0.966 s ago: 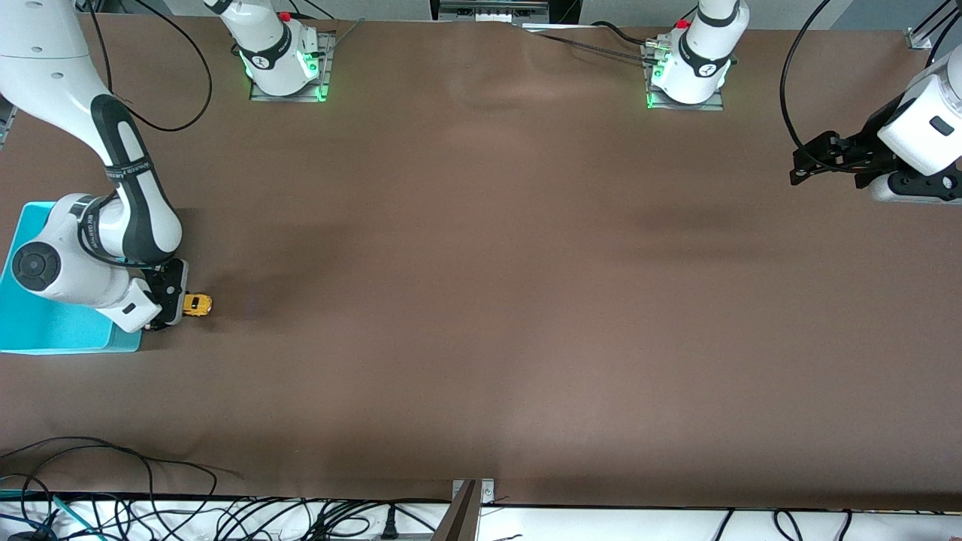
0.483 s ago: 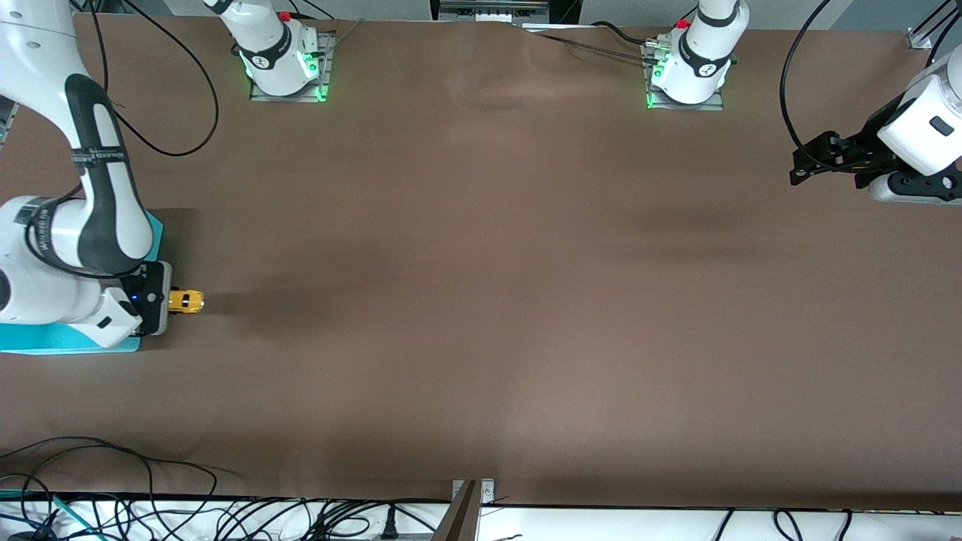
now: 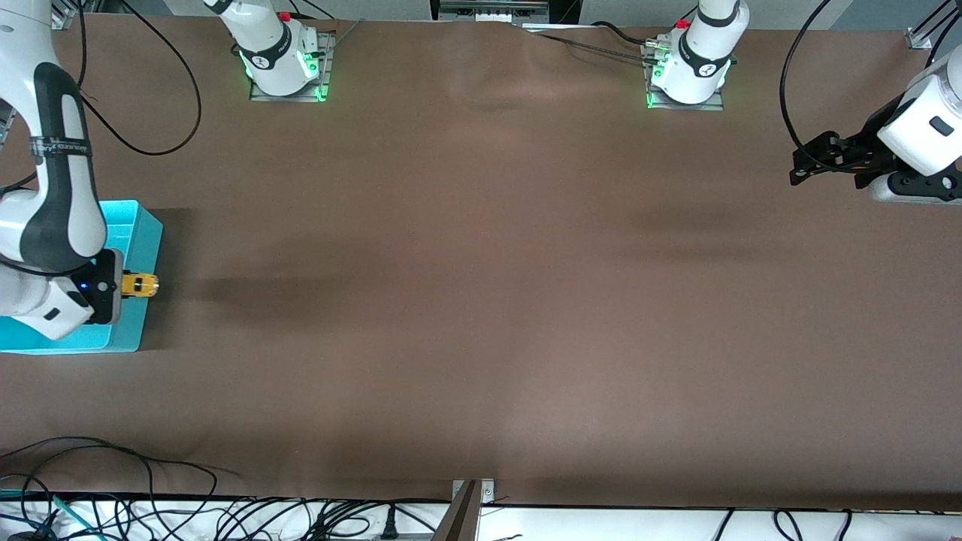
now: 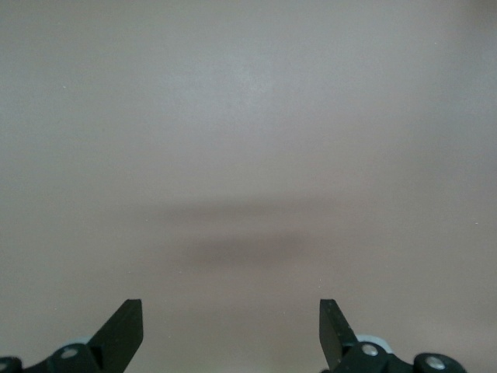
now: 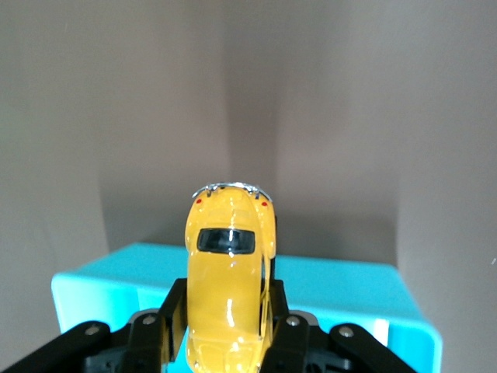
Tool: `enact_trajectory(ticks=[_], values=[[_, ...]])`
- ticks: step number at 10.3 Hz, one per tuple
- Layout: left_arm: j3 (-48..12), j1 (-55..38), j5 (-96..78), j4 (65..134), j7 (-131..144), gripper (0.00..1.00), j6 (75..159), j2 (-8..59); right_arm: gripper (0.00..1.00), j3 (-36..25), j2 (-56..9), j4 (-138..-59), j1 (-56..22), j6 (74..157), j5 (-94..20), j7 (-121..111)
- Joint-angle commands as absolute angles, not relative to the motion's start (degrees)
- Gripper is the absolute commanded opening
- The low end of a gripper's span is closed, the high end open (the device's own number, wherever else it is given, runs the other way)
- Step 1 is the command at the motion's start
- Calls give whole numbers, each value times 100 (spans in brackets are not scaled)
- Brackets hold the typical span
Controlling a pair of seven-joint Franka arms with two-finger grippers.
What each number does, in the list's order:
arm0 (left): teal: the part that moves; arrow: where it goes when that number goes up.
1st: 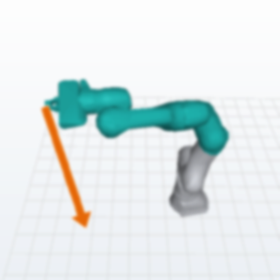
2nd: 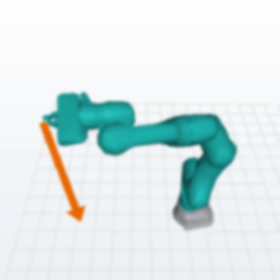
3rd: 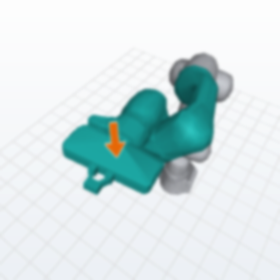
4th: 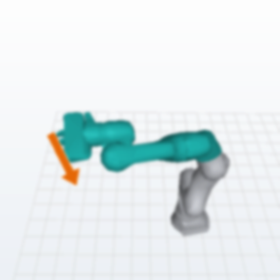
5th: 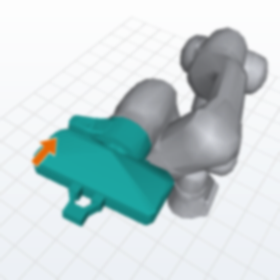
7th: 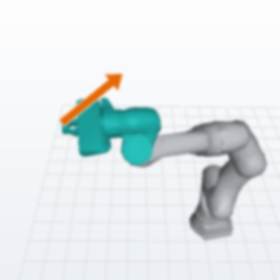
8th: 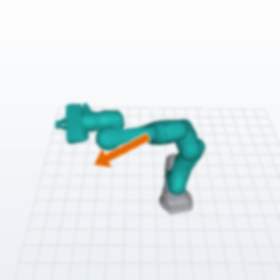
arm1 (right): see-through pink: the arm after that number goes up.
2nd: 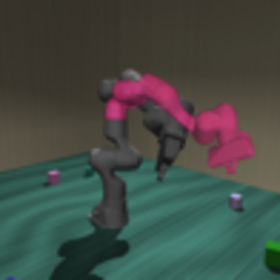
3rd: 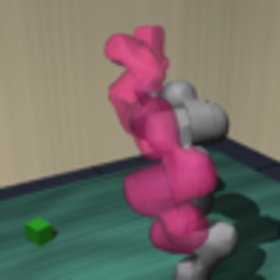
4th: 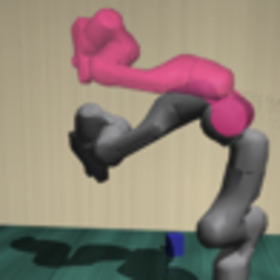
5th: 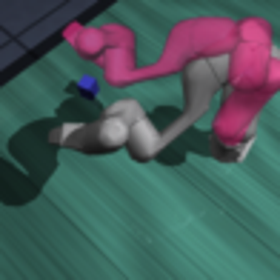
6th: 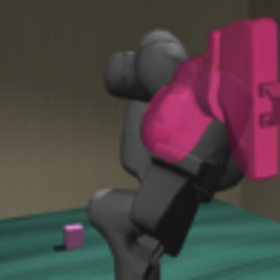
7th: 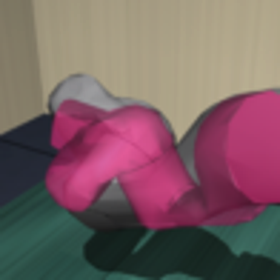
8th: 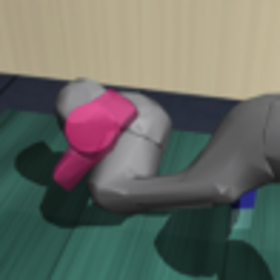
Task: Wind up and store yellow beetle car
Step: 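Lift the car with the right gripper over the turquoise box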
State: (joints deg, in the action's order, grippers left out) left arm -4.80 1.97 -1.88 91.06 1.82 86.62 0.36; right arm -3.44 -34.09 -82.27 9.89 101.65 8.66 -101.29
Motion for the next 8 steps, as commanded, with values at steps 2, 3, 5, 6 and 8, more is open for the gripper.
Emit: enact_trajectory(ticks=[2,3,5,6,8], values=[[-519,220,-255,8903,229,100,8525,123,0,-711,-3436,-8156,1159,10125,923,-11020],[-519,220,-255,8903,229,100,8525,123,0,-712,-3445,-8182,1282,10169,949,-11135],[-518,220,-255,8903,229,100,8525,123,0,-712,-3612,-8252,1519,10431,949,-11538],[-519,220,-246,8903,229,100,8525,123,0,-712,-3665,-8357,1625,10581,949,-11644],[-519,220,-246,8903,229,100,8525,123,0,-712,-3674,-8595,1775,10888,949,-11715]])
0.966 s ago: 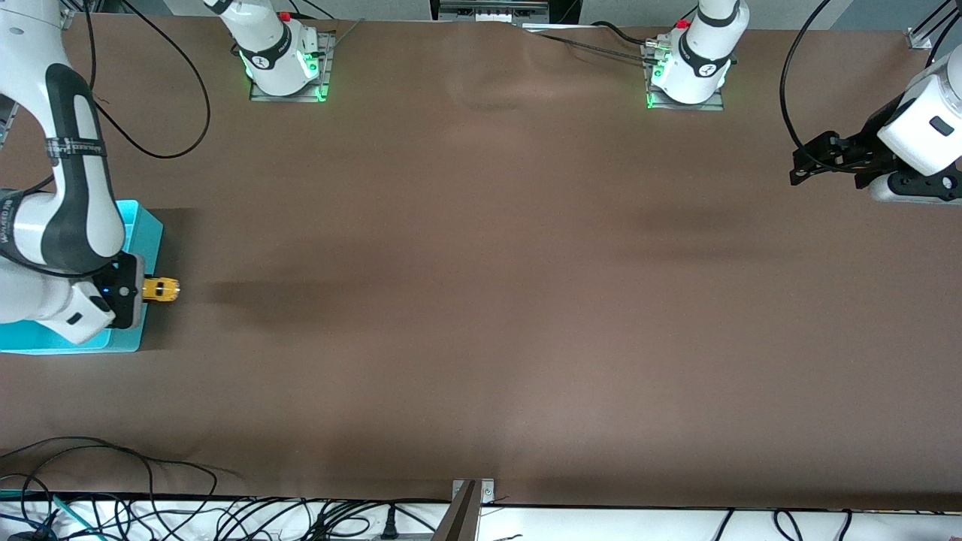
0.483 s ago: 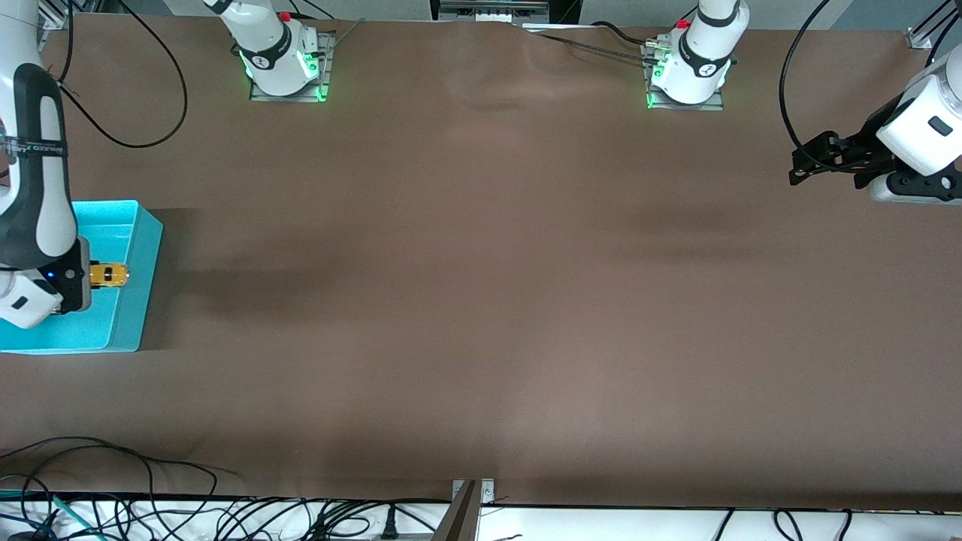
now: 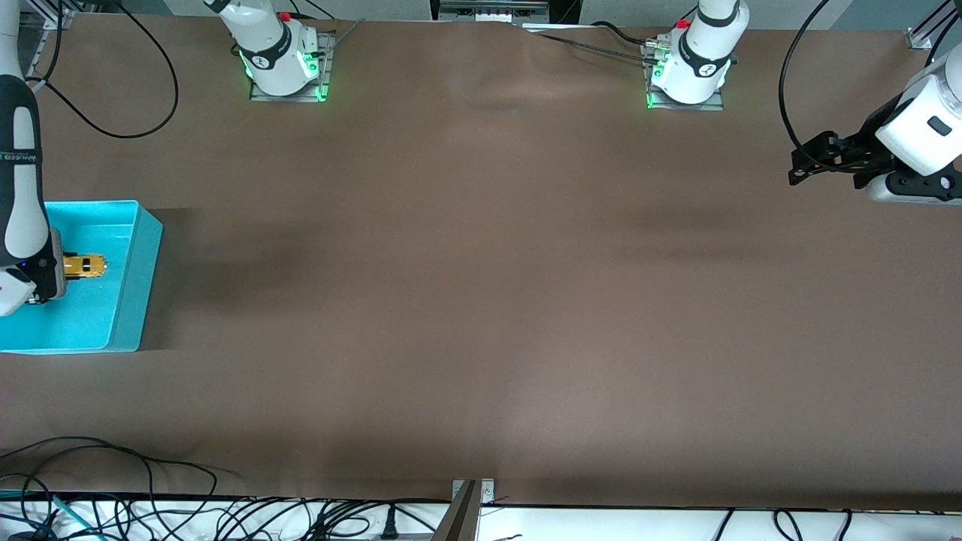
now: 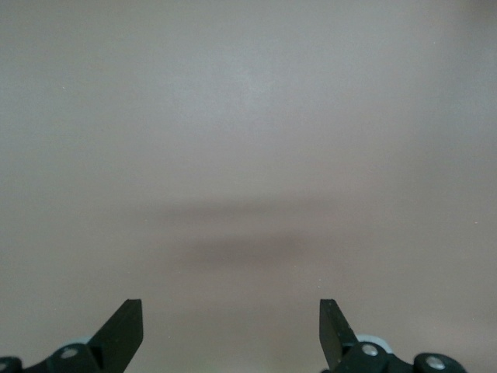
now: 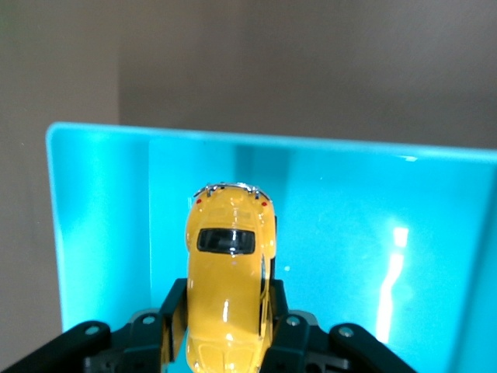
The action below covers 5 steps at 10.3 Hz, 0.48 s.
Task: Wind up and store yellow beetle car
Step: 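Lift the car with the right gripper over the turquoise box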
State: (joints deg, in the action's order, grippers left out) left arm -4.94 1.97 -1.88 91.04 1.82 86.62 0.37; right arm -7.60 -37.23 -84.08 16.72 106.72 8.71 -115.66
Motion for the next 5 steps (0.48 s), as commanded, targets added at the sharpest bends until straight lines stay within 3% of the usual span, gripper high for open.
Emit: enact_trajectory(ticks=[1,5], values=[[-519,220,-255,8903,229,100,8525,123,0,-712,-3683,-8752,1810,11055,949,-11725],[-519,220,-255,8912,229,100,8525,123,0,-712,-3753,-9113,2056,11706,958,-11725]])
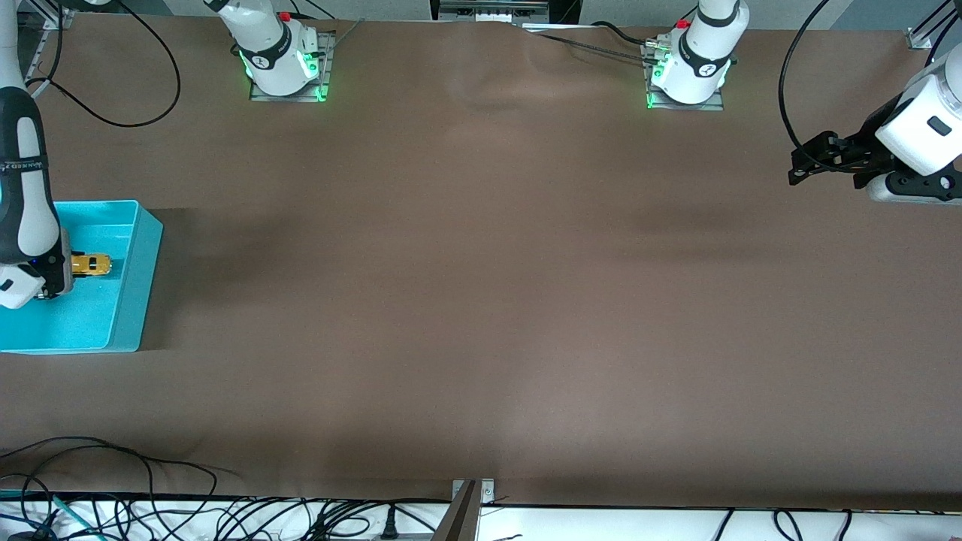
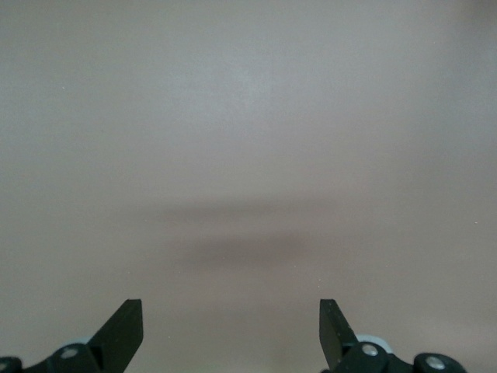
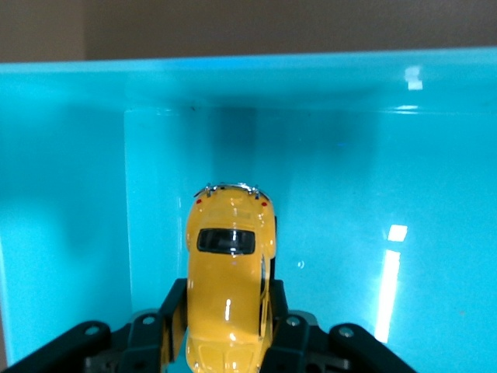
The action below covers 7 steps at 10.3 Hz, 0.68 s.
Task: Wind up and store yellow beetle car
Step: 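Lift the car with the right gripper over the turquoise box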
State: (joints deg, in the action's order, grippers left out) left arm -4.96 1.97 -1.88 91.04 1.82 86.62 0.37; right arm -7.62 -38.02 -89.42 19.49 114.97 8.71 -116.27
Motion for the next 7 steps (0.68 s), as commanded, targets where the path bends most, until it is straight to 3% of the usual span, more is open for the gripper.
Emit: enact_trajectory(ticks=[1,7], values=[[-519,220,-246,8903,237,100,8525,123,0,-712,-3788,-9140,2074,11794,958,-11733],[-519,220,-246,8912,229,100,8525,123,0,-703,-4113,-9132,2092,12225,932,-11733]])
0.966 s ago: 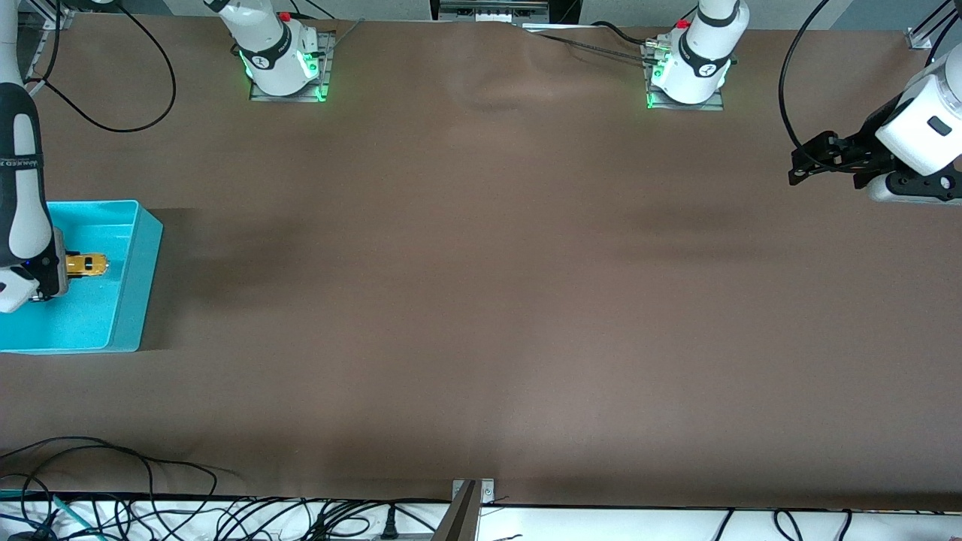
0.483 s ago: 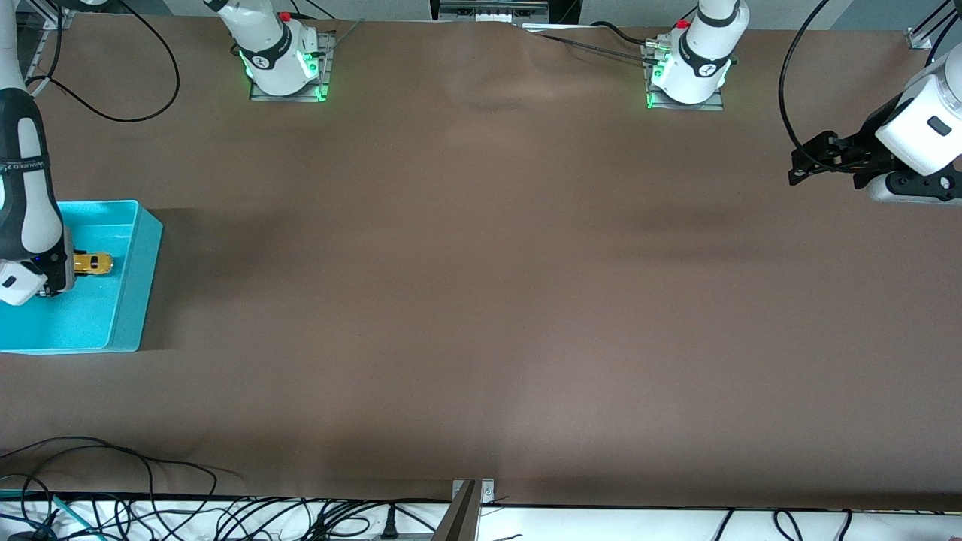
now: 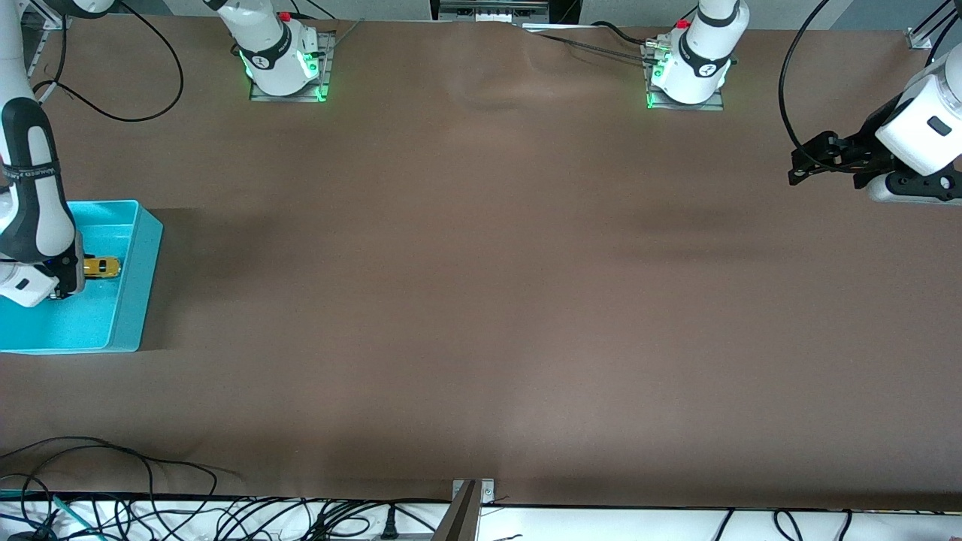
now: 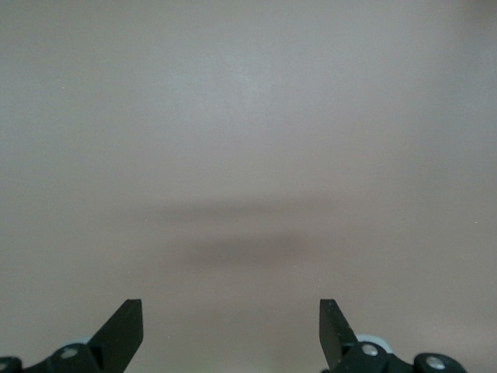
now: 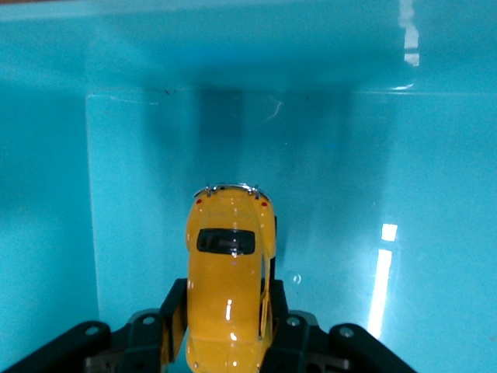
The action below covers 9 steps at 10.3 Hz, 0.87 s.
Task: Wind up and store yellow beetle car
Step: 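Lower the car into the box and open the right gripper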
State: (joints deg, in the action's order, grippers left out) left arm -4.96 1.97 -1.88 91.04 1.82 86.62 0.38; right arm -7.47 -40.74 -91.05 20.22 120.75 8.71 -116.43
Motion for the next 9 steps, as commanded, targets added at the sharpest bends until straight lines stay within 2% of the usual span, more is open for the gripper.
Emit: enact_trajectory(ticks=[1,2,3,4,5,7,9], values=[[-519,220,-246,8903,229,100,8525,123,0,-703,-4113,-9132,2083,12217,923,-11733],[-519,220,-246,8903,229,100,8525,123,10,-703,-4113,-9132,2092,12217,914,-11733],[-519,220,-246,8903,229,100,8525,123,80,-703,-4122,-9132,2100,12217,879,-11733],[-519,220,-246,8903,229,100,8525,123,82,-703,-4122,-9132,2101,12165,870,-11725],[-519,220,-246,8903,229,100,8525,123,99,-703,-4113,-9132,2092,12155,870,-11725],[-519,220,-246,8903,229,100,8525,123,100,-686,-4017,-9071,2092,11797,844,-11716],[-519,220,-246,8912,229,100,8525,123,100,-659,-3650,-8991,2083,11375,765,-11707]])
